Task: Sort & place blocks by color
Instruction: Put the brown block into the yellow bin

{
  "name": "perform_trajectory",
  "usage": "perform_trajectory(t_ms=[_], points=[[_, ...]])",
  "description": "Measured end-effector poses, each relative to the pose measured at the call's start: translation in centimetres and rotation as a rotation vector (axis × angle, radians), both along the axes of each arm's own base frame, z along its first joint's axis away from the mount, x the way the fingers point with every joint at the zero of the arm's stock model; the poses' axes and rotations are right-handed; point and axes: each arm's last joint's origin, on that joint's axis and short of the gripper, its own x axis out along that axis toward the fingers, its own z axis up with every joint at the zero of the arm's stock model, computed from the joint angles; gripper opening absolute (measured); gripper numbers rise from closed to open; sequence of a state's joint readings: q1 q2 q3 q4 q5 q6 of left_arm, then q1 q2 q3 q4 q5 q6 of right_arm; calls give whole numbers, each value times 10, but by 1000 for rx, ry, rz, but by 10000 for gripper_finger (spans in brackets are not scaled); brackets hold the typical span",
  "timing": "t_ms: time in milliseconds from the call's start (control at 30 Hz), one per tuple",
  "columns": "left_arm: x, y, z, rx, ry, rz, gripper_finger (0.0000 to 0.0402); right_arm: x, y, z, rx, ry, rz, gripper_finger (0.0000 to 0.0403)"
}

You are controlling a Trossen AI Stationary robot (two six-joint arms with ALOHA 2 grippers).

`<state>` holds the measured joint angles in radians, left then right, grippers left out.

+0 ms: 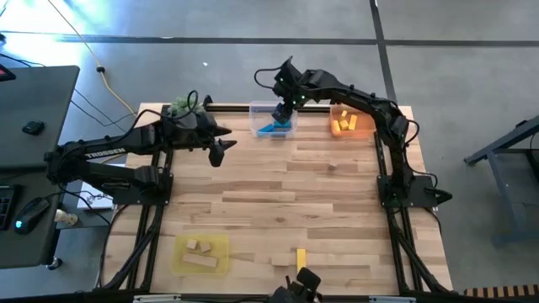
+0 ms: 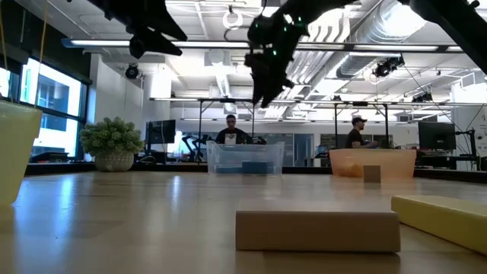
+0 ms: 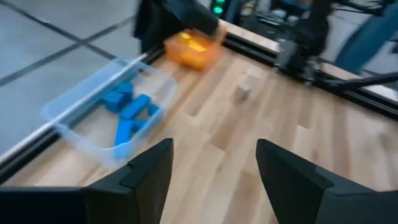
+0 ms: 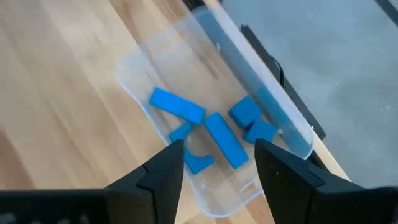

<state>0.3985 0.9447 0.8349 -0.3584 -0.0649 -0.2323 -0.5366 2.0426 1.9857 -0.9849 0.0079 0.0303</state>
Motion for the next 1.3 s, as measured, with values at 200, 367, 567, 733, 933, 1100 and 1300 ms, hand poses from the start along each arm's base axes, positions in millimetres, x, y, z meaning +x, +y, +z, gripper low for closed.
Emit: perform_trajectory(t_ms=[200, 367, 567, 733, 933, 1100, 1300], points=[[4, -6, 2, -20, -37, -91, 218, 5, 19, 47, -20, -84, -15, 183], [9, -17, 4, -15, -53, -152, 220, 7, 43, 83, -82, -142, -52, 183], [14, -33, 7, -2, -88, -234, 218, 6, 74, 108, -139, -212, -107, 183], [18, -44, 11, 47, -119, -307, 218, 3, 93, 117, -118, -249, -159, 183], [24, -53, 20, 83, -141, -359, 217, 7, 110, 120, -113, -274, -178, 183], [37, -59, 37, 127, -123, -377, 217, 11, 125, 120, -106, -278, -148, 183], [61, -71, 29, 109, -36, -380, 217, 10, 145, 116, -149, -195, -103, 183]])
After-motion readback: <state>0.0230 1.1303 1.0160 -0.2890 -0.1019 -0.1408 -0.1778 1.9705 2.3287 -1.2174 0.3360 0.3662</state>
